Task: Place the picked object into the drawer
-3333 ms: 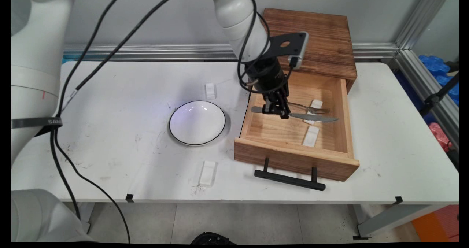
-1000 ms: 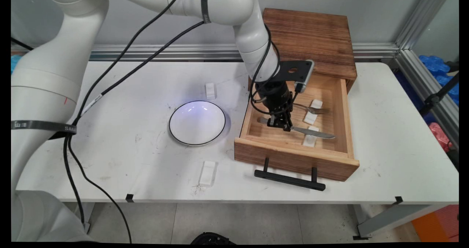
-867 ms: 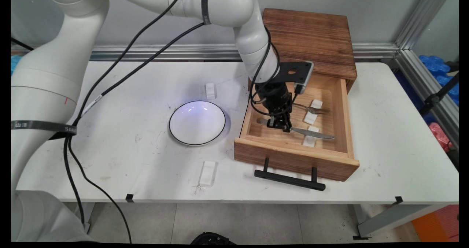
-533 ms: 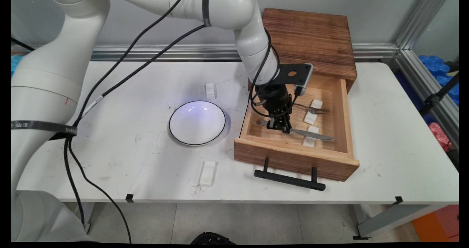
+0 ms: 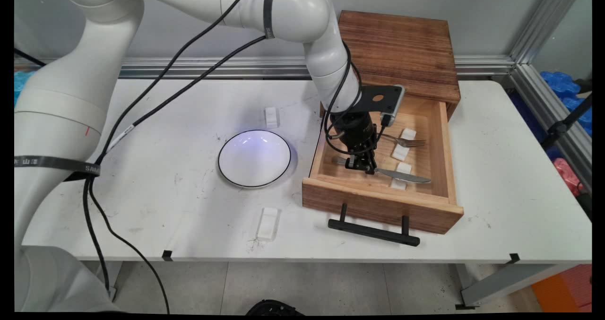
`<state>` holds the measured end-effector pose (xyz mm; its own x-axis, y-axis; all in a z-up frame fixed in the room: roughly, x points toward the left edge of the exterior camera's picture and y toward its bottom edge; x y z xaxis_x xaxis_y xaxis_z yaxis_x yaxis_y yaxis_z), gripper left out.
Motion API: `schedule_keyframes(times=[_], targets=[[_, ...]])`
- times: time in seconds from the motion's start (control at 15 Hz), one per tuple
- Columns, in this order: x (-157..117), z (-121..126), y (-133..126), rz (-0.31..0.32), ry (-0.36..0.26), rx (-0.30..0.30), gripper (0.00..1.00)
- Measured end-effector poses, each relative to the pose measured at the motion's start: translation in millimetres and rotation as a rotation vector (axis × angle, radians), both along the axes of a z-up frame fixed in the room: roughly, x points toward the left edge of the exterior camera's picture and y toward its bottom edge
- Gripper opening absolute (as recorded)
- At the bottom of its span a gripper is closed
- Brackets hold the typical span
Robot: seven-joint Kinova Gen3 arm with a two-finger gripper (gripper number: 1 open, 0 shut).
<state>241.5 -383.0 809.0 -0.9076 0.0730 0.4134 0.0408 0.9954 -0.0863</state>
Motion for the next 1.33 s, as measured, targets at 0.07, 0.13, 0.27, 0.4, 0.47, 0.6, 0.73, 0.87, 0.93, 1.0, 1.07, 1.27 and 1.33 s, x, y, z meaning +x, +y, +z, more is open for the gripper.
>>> schedule_keyframes(times=[0.07, 0.13, 0.27, 0.4, 0.47, 0.6, 0.73, 0.87, 0.93, 1.0, 1.07, 1.27, 1.33], targets=[[-0.2, -0.8, -0.1, 0.002, 0.0, 0.0, 0.0], [-0.4, -1.6, -0.2, 0.004, 0.0, 0.001, 0.0], [-0.8, -2.8, -0.7, 0.007, 0.0, 0.0, 0.0], [-1.2, -4.1, -1.0, 0.01, 0.0, 0.0, 0.0], [-1.3, -4.5, -1.0, 0.011, 0.0, 0.0, 0.0], [-1.3, -5.5, -1.0, 0.012, 0.0, 0.001, 0.0], [-1.6, -6.8, -0.7, 0.014, 0.002, 0.004, 0.0], [-2.1, -7.7, -0.3, 0.015, 0.004, 0.006, 0.0], [-2.4, -8.2, 0.1, 0.015, 0.005, 0.007, 0.0], [-2.7, -8.6, 0.5, 0.016, 0.007, 0.009, 0.0], [-3.0, -8.8, 1.0, 0.016, 0.008, 0.01, 1.0], [-3.2, -9.2, 2.1, 0.017, 0.012, 0.012, 1.0], [-3.0, -9.3, 2.5, 0.018, 0.012, 0.012, 1.0]])
